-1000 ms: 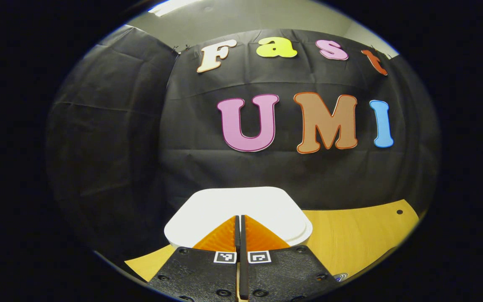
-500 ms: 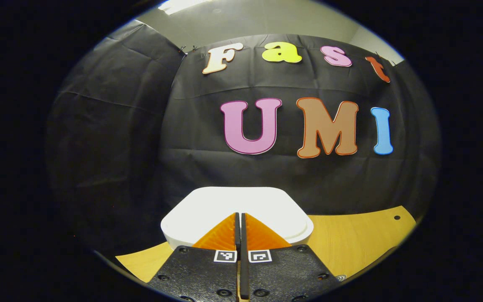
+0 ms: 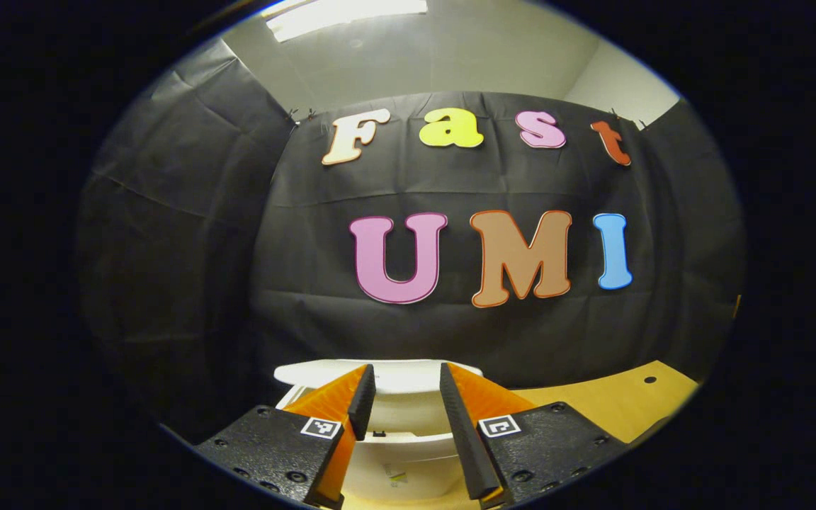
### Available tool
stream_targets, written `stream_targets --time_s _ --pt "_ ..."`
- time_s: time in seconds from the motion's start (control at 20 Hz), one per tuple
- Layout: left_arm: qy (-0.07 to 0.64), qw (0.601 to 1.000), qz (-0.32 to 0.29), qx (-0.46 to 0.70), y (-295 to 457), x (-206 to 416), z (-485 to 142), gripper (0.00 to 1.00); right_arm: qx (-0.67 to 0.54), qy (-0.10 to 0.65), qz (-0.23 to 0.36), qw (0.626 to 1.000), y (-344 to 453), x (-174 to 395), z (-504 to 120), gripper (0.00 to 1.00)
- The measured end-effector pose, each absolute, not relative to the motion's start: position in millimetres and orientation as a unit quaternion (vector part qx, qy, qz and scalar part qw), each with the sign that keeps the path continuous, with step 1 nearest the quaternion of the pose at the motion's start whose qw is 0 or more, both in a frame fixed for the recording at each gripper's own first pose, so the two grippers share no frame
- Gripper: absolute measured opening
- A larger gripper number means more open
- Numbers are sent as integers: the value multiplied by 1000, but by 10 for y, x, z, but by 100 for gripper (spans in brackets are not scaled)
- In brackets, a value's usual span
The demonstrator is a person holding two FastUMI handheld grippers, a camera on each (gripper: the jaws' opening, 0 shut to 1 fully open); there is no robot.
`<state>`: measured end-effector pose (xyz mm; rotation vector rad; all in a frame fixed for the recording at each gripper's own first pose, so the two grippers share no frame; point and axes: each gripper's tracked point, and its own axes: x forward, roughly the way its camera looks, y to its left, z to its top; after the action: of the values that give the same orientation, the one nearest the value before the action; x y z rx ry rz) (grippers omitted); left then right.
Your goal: Press the lid of the desktop garbage bin to open it, pick up the crumpled paper on the desktop and throw it into the bin, then pick up the pop can on the desktop and drop it into the bin, and finally close the garbage bin lid.
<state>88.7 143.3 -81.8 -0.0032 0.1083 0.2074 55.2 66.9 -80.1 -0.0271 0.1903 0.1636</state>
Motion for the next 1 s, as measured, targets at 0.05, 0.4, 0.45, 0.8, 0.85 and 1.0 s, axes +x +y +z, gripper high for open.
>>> stream_targets --time_s 0.05,0.4,0.45,0.8,0.85,1.0 --pt "52 993 102 -6 1412 856 -780 56 -12 98 85 991 696 560 -837 96" --pt "23 996 87 -18 1259 571 -487 83 -7 135 102 985 819 642 -1196 96" --pt "20 996 85 -15 1243 535 -450 84 -10 143 104 984 829 656 -1285 96" --pt "2 997 76 11 1149 281 -233 89 -19 228 113 967 843 644 -2064 97" --pt "0 997 76 13 1138 258 -203 91 -19 240 114 964 847 629 -2179 97" --pt "-3 997 77 20 1137 192 -151 90 -29 273 120 954 893 582 -2487 97"
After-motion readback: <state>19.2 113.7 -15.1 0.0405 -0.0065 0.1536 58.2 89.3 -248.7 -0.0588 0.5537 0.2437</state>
